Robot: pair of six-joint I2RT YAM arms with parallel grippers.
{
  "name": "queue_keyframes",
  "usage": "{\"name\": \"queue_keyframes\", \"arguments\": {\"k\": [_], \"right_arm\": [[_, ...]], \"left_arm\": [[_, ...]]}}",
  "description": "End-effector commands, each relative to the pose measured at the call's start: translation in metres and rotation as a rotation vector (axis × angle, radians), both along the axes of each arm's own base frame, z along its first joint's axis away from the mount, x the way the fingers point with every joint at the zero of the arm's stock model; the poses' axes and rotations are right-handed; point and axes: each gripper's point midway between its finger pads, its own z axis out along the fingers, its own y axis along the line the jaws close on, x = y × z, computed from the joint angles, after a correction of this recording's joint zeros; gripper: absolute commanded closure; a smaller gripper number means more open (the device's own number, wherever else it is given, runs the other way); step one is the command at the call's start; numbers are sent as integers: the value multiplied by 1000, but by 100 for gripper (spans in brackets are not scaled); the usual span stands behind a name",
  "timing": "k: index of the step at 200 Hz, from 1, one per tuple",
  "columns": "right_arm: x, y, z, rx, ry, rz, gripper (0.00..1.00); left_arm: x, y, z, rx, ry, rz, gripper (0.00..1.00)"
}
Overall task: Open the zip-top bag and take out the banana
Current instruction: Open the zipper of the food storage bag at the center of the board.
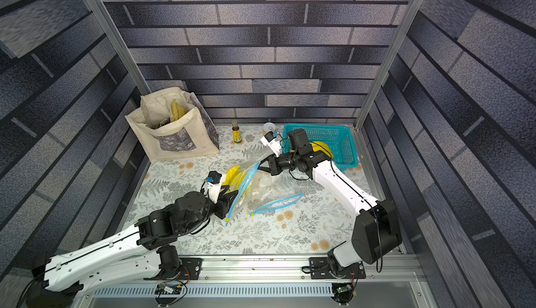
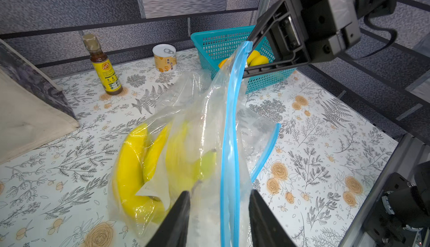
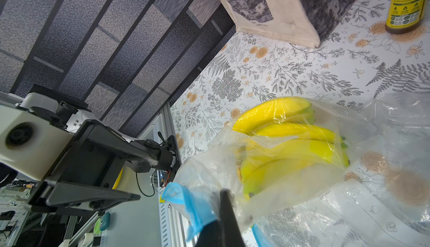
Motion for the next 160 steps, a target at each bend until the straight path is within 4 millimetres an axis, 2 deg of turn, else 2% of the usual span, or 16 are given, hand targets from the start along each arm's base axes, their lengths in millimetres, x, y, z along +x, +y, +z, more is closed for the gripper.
{"name": "queue_keyframes", "arguments": {"k": [1, 81, 160], "right_arm": [[3, 4, 7, 11, -21, -4, 100], [3, 4, 13, 19, -27, 1, 100], [9, 4, 15, 14, -31, -24, 100]], "left_arm": [[-5, -6, -7, -21, 34, -40, 57], [0, 11, -42, 28, 100, 25, 60], [-4, 6, -60, 35, 157, 7, 65]]}}
